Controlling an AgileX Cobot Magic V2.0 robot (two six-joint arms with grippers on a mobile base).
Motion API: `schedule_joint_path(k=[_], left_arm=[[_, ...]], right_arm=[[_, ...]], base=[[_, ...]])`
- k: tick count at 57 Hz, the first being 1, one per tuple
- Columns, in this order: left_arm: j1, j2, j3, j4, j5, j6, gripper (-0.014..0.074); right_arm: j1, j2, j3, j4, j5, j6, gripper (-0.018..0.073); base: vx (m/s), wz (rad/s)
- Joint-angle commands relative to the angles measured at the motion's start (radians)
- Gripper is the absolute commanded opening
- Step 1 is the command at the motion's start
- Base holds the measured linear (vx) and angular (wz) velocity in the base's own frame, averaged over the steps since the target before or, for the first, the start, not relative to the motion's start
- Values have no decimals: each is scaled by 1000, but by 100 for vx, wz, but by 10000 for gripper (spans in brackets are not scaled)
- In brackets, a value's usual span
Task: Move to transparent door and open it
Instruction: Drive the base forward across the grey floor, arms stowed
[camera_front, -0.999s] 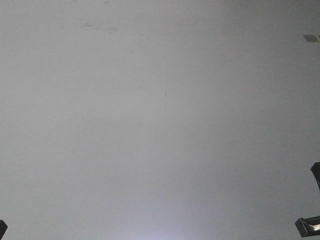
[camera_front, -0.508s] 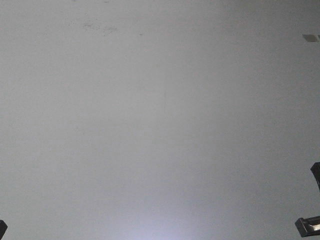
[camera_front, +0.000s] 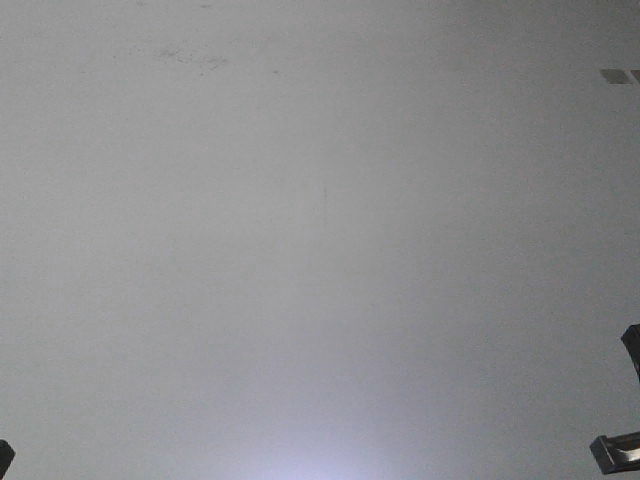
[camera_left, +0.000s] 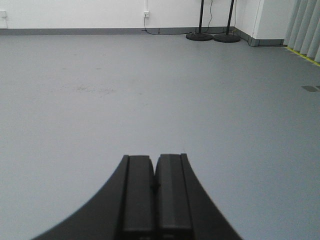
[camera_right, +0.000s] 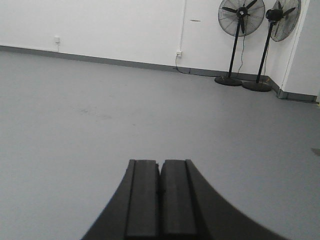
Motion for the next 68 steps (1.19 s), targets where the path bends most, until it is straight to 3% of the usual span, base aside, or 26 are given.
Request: schedule_joint_path(k=[1,35,68], left_arm=[[-6,-15,15,-9,-75,-4,-6],[-6,-15,15,-9,-75,-4,-6],[-6,-15,15,-9,-75,-4,-6]], right_arm=[[-3,-13,5,-7,-83,-11,-1],[-3,-13,5,-7,-83,-11,-1],[-3,-13,5,-7,-83,-11,-1]], base=[[10,-8],[19,-8],[38,18]])
